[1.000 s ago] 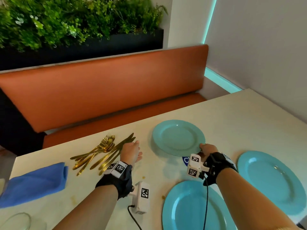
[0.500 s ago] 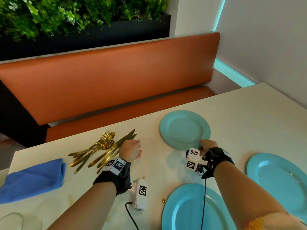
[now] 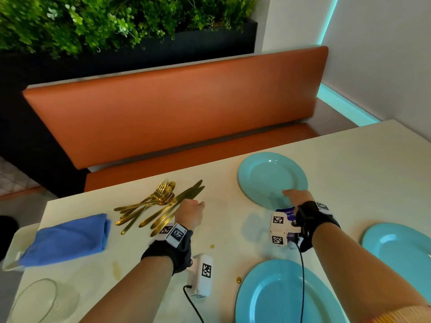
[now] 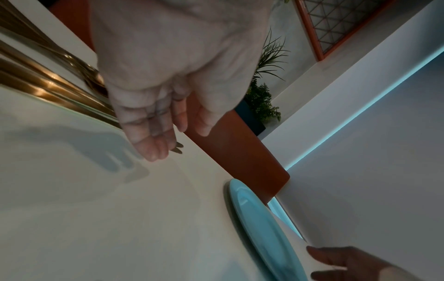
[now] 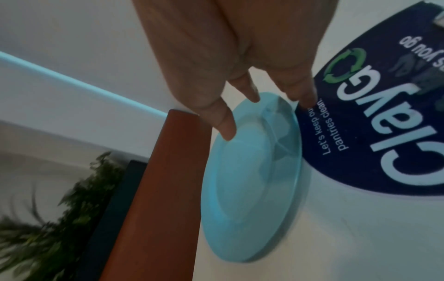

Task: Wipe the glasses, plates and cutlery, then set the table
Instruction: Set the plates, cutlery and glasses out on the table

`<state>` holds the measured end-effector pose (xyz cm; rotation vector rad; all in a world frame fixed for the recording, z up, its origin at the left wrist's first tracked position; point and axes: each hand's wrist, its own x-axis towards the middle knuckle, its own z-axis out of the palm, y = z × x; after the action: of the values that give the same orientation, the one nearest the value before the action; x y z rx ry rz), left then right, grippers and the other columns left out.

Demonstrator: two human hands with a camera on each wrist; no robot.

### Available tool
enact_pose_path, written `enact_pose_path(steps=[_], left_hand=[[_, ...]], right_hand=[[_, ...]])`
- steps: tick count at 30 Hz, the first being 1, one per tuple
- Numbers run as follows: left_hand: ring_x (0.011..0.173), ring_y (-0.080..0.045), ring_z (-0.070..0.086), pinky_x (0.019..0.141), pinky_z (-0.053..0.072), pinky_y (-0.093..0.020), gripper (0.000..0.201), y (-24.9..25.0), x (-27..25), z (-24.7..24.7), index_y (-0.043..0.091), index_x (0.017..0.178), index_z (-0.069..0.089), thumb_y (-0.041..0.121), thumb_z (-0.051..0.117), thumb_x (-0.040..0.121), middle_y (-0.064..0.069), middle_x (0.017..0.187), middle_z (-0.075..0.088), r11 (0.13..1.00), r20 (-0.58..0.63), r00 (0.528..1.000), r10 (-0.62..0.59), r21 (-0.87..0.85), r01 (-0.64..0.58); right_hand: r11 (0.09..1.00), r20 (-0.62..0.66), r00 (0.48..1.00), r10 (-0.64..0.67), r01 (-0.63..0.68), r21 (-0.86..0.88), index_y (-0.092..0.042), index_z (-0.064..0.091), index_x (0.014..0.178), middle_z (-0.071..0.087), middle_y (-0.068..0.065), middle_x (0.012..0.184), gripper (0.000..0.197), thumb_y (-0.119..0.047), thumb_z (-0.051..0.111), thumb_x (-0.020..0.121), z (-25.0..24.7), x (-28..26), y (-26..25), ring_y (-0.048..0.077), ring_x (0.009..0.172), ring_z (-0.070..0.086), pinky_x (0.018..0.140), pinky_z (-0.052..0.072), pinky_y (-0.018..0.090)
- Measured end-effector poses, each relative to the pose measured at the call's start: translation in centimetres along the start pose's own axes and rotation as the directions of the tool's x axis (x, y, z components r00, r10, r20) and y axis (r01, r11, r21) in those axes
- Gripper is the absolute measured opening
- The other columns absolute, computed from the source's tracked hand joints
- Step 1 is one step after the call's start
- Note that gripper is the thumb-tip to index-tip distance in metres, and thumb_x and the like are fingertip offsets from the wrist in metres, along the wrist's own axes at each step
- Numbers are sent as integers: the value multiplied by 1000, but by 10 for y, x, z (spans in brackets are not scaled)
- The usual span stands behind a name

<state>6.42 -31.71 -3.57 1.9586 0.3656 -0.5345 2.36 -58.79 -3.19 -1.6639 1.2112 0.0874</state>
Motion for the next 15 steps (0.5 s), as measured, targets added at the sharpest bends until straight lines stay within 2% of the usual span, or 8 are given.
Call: enact_pose_path(steps=[2, 4, 6, 8, 9, 10, 11, 15], left_hand=[[103, -35, 62, 94, 49, -38, 23, -6, -1, -11, 8, 97, 63, 26, 51, 93, -17, 101, 66, 984, -33, 999, 16, 180, -10], [115, -33, 57, 96, 43, -36, 36, -12, 2, -27, 3, 121, 55, 26, 48, 95, -16, 121, 62, 944, -124, 992, 12, 328, 30], [119, -31, 54, 97, 42, -35, 39, -16, 7, -47, 0, 127, 46, 24, 44, 96, -15, 128, 56, 884, -194, 981, 28, 463, 67], [120, -29, 52, 100, 43, -35, 41, -22, 16, -68, 0, 129, 43, 25, 43, 95, -16, 131, 52, 785, -239, 970, 54, 610, 106], [121, -29, 50, 101, 42, -37, 43, -25, 21, -79, 0, 129, 42, 25, 44, 94, -17, 132, 50, 733, -251, 966, 62, 668, 126], [122, -30, 48, 103, 40, -38, 43, -29, 25, -89, 0, 128, 40, 25, 45, 94, -17, 132, 48, 693, -258, 964, 61, 706, 145], [122, -30, 45, 105, 39, -38, 43, -32, 31, -98, 0, 128, 38, 23, 46, 93, -18, 132, 45, 661, -253, 965, 75, 737, 142], [128, -31, 39, 108, 35, -39, 49, -42, 63, -121, 3, 135, 34, 16, 49, 90, -16, 138, 40, 580, -157, 981, 113, 812, 63]], right_hand=[[987, -3, 999, -38, 37, -153, -1, 47, 131, 55, 18, 127, 50, -27, 56, 90, 2, -9, -7, 29, 95, 52, 70, 41, 31], [949, 7, 995, -95, 92, -302, 0, 52, 126, 57, 19, 125, 41, -24, 51, 92, 7, -20, -14, 33, 105, 55, 82, 44, 35], [919, 59, 986, -156, 167, -356, 0, 54, 124, 57, 18, 126, 36, -18, 47, 94, 16, -33, -20, 33, 109, 55, 85, 46, 33], [916, 63, 973, -221, 229, -330, -4, 51, 127, 54, 12, 131, 35, -15, 46, 95, 23, -47, -23, 29, 119, 53, 89, 45, 31], [877, 124, 960, -252, 281, -390, -6, 49, 129, 52, 10, 132, 35, -15, 46, 95, 26, -55, -23, 27, 121, 51, 93, 44, 31], [784, 154, 941, -302, 337, -521, -8, 47, 130, 51, 8, 133, 36, -16, 48, 94, 30, -64, -19, 26, 122, 50, 96, 43, 32], [736, 151, 936, -317, 344, -583, -9, 46, 130, 50, 7, 134, 37, -17, 49, 94, 35, -71, -19, 25, 123, 50, 97, 42, 33], [707, 162, 930, -330, 358, -610, -11, 43, 134, 46, 5, 138, 43, -24, 51, 94, 45, -81, -18, 24, 128, 45, 102, 39, 32]])
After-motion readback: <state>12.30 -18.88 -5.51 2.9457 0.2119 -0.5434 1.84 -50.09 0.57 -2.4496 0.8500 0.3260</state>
